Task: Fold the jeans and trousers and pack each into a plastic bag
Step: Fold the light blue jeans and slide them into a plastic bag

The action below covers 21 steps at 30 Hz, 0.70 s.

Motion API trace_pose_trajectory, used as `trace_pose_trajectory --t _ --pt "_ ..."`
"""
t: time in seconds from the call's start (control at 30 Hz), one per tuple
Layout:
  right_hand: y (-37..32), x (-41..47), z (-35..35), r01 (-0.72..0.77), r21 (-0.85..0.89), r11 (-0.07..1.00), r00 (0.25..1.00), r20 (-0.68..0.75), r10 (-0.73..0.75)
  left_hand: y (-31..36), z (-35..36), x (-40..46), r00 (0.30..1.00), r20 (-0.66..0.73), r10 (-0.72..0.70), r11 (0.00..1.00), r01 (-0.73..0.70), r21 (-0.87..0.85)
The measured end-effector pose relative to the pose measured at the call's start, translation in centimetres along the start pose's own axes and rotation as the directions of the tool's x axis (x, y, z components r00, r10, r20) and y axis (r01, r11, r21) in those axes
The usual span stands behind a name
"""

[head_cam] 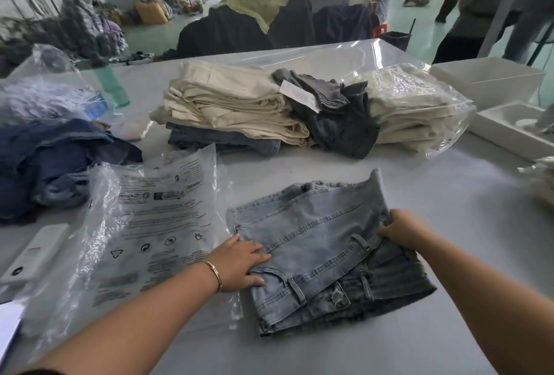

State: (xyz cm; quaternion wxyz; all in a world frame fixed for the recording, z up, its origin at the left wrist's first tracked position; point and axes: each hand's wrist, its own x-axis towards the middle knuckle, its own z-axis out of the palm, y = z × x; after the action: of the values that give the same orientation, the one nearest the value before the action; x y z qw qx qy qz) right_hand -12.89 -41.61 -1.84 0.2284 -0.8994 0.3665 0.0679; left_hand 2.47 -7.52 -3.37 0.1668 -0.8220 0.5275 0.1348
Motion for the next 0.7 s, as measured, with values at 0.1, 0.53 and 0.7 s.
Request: trace_pose_trajectory --t 0.1,0.53,0.7 --pt "-1.2 -0.5 -1.0 0.013 -0.012 1.0 1.0 -0.015 -0.013 -0.2 0.1 0.2 1.0 0.014 -0.001 1.0 0.001 -0.012" --pt "-17.6 -11.5 4.8 0.444 -0.177 0.878 0.896 0.065 -0.439 -0.3 -0.6 -0.1 0.884 -0.016 -0.468 0.104 0.037 -0.994" --pt "-17.2 -12.1 8.8 0.442 -0.02 0.897 0.854 0.315 -0.414 -2.8 -0.7 0.9 0.819 0.25 -0.516 -0.381 0.041 -0.924"
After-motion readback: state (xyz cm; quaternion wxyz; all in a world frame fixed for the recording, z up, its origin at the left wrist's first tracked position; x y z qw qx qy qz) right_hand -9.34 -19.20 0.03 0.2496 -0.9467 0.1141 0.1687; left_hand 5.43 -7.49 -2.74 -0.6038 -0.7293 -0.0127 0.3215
